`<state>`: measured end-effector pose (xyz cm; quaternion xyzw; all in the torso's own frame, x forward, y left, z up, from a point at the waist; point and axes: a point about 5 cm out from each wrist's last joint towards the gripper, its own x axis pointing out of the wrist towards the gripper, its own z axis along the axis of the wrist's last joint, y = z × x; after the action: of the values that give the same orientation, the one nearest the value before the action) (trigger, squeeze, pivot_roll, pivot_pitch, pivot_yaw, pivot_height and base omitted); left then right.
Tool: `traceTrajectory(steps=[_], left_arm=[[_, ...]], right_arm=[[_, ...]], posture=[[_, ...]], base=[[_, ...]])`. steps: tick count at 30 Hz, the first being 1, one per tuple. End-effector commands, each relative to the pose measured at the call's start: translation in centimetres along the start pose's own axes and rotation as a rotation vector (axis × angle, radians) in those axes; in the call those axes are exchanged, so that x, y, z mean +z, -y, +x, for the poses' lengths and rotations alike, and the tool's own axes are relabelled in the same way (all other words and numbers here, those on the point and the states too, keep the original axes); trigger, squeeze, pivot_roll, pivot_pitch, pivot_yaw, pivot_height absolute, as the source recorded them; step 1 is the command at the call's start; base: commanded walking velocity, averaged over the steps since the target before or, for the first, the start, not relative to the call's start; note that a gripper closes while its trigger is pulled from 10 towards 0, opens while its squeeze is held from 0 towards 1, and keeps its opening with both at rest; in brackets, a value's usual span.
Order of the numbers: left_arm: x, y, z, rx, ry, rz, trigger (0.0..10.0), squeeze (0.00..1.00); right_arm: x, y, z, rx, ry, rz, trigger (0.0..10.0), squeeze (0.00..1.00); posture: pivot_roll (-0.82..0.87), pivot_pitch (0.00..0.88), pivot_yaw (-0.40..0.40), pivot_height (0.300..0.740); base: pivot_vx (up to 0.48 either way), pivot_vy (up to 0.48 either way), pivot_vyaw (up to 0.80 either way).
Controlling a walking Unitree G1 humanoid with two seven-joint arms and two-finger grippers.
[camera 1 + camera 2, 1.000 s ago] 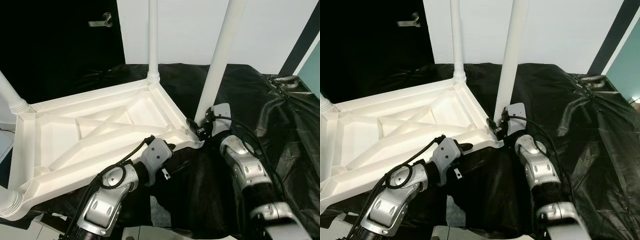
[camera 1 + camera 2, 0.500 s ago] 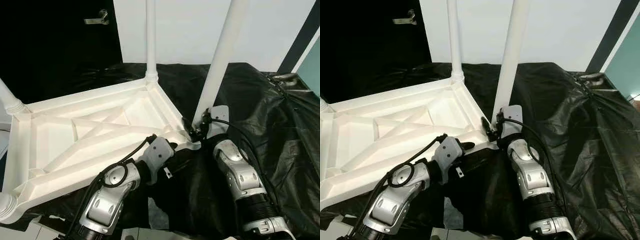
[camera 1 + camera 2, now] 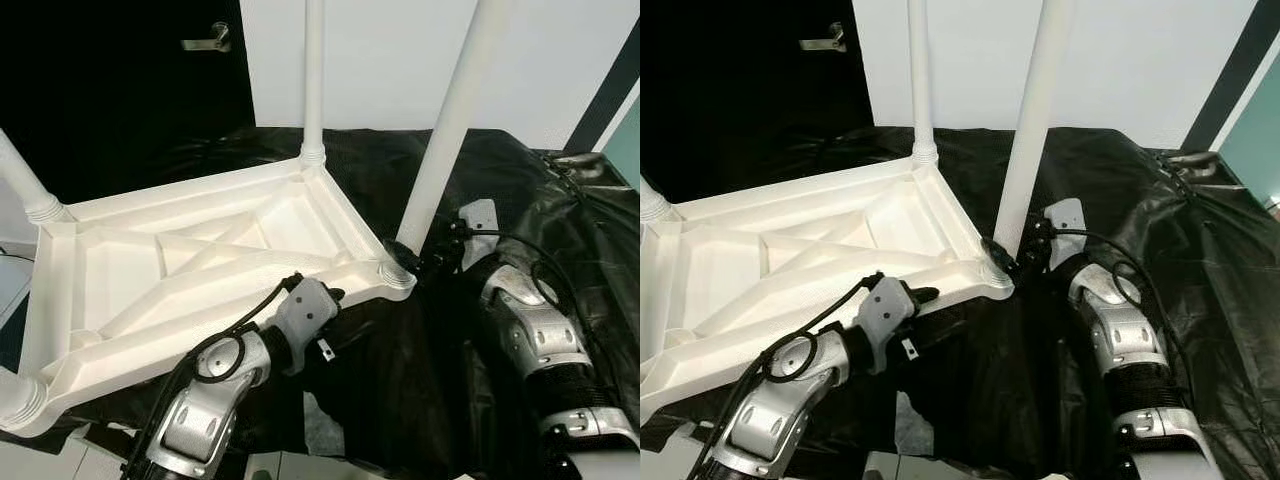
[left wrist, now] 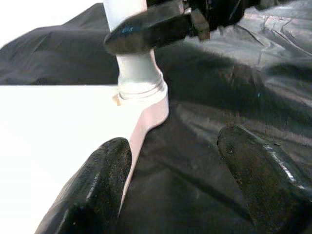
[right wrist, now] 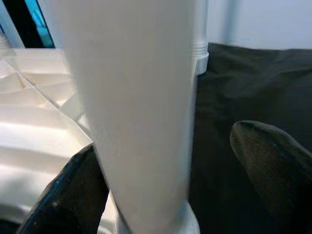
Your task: Building children table
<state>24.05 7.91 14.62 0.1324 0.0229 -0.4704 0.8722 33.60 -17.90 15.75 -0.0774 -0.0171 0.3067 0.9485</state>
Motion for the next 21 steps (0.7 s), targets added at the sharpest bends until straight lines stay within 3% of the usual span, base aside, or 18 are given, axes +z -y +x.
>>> traceTrajectory(steps=[1, 5, 15, 21], left_arm=[[-0.1, -0.3, -0.3, 0.068, -0.016, -0.002, 10.0, 0.0], [-0.2, 0.0, -1.1, 0.07, -0.036, -0.01, 10.0, 0.0], [0.1, 0.4, -2.1, 0.05, -0.073, -0.004, 10.0, 0.0], [0.6, 0.3, -2.5, 0.04, -0.082, 0.009, 10.0, 0.0]], right_arm=[[-0.1, 0.5, -0.2, 0.02, -0.004, -0.003, 10.0, 0.0], [-0.3, 1.5, 0.3, 0.123, -0.058, -0.051, 10.0, 0.0], [1.2, 1.5, 2.4, 0.348, -0.094, -0.151, 10.0, 0.0], [2.1, 1.2, 2.2, 0.516, -0.073, -0.119, 10.0, 0.0]], posture=[[0.11, 0.0, -0.048, 0.74], [0.15, 0.0, -0.029, 0.74], [0.19, 0.023, 0.005, 0.74], [0.21, 0.043, 0.02, 0.74]], base=[[0.0, 0.0, 0.0], [0.0, 0.0, 0.0], [0.0, 0.0, 0.0], [0.0, 0.0, 0.0]])
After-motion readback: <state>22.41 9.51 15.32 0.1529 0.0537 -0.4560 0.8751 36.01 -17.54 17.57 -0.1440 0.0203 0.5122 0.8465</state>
